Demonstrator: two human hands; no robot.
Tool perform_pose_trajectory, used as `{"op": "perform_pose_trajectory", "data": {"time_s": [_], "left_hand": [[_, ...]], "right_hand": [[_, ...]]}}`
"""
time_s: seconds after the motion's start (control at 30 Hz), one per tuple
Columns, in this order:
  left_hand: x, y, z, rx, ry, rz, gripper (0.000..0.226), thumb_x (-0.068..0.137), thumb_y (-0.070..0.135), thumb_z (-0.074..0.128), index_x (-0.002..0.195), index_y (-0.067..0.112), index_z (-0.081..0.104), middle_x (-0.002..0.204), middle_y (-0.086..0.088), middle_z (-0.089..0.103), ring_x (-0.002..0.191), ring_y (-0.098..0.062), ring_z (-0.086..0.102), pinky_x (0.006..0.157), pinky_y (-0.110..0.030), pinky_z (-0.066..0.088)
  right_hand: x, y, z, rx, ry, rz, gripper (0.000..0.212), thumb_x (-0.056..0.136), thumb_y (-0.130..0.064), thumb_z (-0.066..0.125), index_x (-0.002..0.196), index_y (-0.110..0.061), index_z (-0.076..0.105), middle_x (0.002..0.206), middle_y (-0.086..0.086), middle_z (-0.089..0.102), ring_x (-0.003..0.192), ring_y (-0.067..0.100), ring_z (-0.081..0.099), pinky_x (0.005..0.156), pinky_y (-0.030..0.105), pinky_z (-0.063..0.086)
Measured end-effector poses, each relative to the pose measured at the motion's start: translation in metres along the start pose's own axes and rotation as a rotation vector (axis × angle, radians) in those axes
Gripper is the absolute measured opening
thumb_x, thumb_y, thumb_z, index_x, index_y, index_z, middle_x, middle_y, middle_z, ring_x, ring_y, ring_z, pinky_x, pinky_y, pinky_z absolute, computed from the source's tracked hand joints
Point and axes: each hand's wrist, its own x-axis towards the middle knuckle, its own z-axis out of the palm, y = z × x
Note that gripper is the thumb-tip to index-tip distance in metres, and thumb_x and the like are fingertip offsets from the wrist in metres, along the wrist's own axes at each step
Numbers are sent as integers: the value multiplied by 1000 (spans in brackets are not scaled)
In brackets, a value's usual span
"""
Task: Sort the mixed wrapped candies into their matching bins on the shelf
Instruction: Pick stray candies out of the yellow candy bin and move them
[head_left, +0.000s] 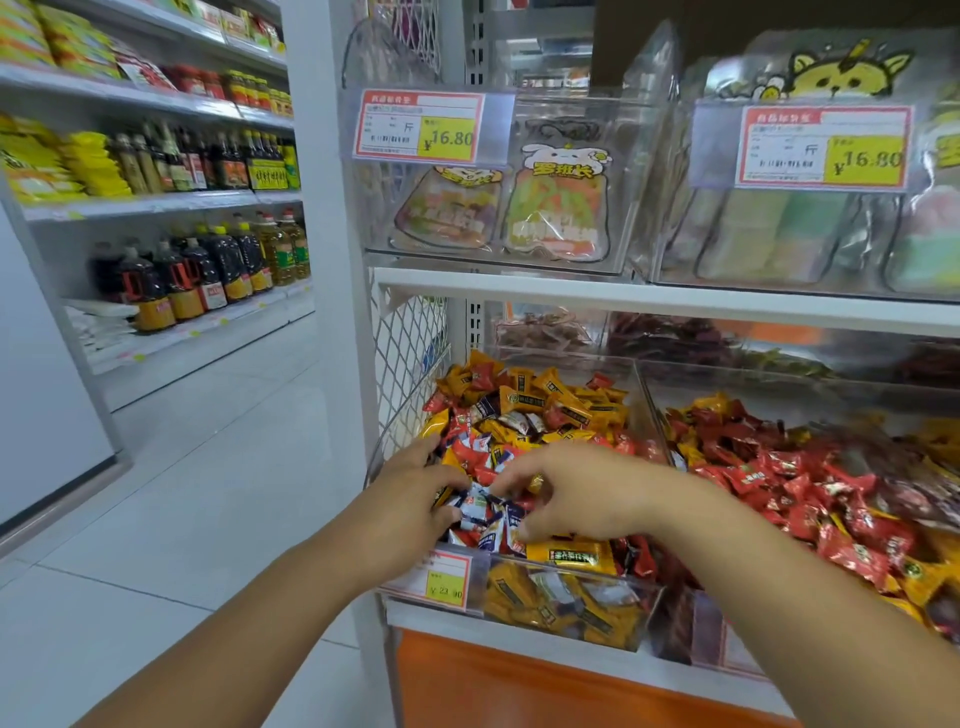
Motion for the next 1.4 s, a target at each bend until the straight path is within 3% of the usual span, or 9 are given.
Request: {"op": "perform_pose_trajectory", "data": {"time_s": [0.1,0.3,0.4,0.47,0.67,0.87,1.1,1.23,1.4], "left_hand": [[-1,1,-2,-22,10,5,34,97,21,55,128,34,56,161,4,6,148,-16,8,117,-28,13],[-8,3,-6,15,160,78,49,94,2,52,137,26,50,154,4,27,142,-12,20,109,-10,7],[-9,5,-17,58,201,121,38,93,16,60,129,29,59,114,10,54,105,-6,45,91,-15,35],[-8,9,-21,64,102,112,31,91,25,63,122,28,64,101,11,55,87,-3,49,76,-15,35],[-1,18,-18,172,-61,78,47,90,30,65,136,31,53,124,4,61,105,-9,56,76,-13,33],[7,16,-13,151,-98,54,63,81,36,74,139,34,48,133,6,57,113,-12,55,90,-22,43],[12,21,-8,410,-4,60,45,85,49,65,127,35,56,118,4,64,108,-19,58,82,-32,48],[8,13,-7,362,87,71,34,88,41,61,122,34,59,108,4,66,99,-17,59,71,-27,39],[4,8,-6,306,159,76,31,87,39,60,117,33,58,102,5,67,92,-15,60,66,-25,38]], "right_hand": [[13,3,22,-49,-1,-25,58,85,-21,70,137,-33,47,118,-4,41,107,13,47,85,24,39],[10,15,7,-5,195,26,30,85,-22,72,113,-28,66,110,-6,46,104,14,51,84,22,40],[-1,9,-8,79,137,-40,32,84,-24,73,112,-37,63,109,-8,47,94,5,50,74,19,41],[-3,1,-7,70,36,-84,33,86,-23,71,111,-42,64,107,-9,46,94,7,49,75,21,42],[10,0,17,15,62,-104,22,86,-23,70,107,-30,71,91,-16,41,93,11,46,73,23,37],[7,18,-11,55,344,131,15,88,-35,66,100,-27,64,119,-6,59,97,17,60,81,32,49],[33,2,19,-100,72,84,63,79,-20,74,133,-35,44,122,-1,43,97,17,51,68,24,39],[34,5,27,-124,71,82,57,78,-29,76,126,-34,46,104,-3,36,90,20,48,70,28,36],[36,8,34,-177,92,75,61,81,-38,73,136,-30,48,122,4,46,111,25,50,89,30,41]]}}
